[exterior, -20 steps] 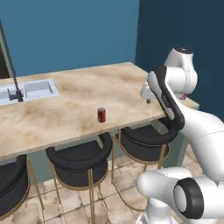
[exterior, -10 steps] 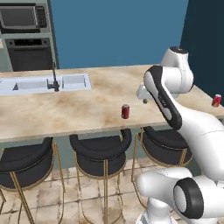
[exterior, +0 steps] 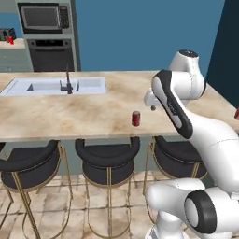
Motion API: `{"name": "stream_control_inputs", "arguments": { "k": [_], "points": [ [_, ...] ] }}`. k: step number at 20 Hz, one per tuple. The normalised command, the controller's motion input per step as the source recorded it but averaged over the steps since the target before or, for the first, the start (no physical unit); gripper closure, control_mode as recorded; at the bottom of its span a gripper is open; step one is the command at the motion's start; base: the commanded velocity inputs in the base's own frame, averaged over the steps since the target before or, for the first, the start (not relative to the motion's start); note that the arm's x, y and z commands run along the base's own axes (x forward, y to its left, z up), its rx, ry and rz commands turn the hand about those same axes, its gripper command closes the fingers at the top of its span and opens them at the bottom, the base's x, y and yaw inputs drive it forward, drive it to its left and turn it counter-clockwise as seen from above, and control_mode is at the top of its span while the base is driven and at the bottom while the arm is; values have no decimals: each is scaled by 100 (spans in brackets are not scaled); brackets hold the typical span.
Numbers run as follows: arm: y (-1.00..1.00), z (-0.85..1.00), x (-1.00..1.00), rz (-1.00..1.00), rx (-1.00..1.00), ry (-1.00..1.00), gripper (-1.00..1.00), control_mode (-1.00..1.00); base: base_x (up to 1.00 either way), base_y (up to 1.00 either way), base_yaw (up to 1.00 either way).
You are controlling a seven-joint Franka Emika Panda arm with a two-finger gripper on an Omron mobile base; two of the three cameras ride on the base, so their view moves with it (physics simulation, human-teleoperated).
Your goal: Four empty soda cans are scattered around the kitchen. Gather all the cans and cluster them next to the stove for recycling.
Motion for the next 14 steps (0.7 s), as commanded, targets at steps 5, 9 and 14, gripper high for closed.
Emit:
{"name": "stream_control_inputs", "arguments": {
  "k": [5,9,14],
  "points": [
    [0,0,0,0,0,0,-100,100,0,-52,15],
    [0,0,0,0,0,0,-100,100,0,-55,11],
    [0,0,0,0,0,0,-100,100,3,-54,0]
  ]
}}
